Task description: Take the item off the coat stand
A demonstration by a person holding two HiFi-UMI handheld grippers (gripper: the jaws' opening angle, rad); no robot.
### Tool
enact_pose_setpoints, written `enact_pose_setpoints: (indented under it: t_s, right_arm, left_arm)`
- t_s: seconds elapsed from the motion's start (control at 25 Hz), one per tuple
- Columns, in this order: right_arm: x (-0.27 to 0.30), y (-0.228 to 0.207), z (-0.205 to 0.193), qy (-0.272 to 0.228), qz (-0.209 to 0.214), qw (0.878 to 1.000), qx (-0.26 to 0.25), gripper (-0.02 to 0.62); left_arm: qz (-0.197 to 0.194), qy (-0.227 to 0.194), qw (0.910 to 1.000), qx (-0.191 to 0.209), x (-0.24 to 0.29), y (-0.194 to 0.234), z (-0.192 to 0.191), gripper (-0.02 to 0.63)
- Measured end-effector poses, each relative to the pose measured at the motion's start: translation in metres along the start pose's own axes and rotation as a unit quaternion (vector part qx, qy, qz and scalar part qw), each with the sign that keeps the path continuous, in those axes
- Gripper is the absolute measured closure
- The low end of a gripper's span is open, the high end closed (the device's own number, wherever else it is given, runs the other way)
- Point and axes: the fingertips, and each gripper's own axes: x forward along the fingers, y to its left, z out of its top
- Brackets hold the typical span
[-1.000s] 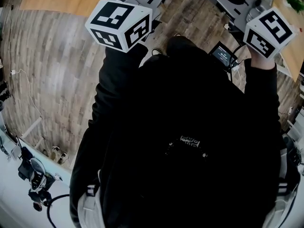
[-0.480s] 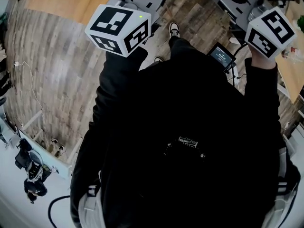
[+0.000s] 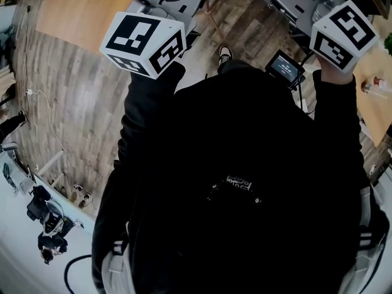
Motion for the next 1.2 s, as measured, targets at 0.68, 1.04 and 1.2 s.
enact_pose_setpoints:
  t_s: [0.68, 1.04, 1.2]
  right_arm:
    - [-0.017, -0.014, 0.049, -0.018, -0.004, 1.000, 0.005, 0.578]
    - [-0.027, -0.026, 0.055, -0.036, -0.042, 0.998, 0.003, 0.578]
    - [-0.038, -0.020, 0.077, -0.041, -0.063, 0.997, -0.003, 0.578]
  left_arm:
    - [-0.007, -0.004, 0.9999, 0.015, 0.005, -0.006, 0.052, 0.602]
    - [-0.029, -0.018, 0.9990, 0.029, 0.015, 0.006, 0.062, 0.602]
    - [-0.043, -0.026, 0.9981, 0.037, 0.007, 0.001, 0.082, 0.601]
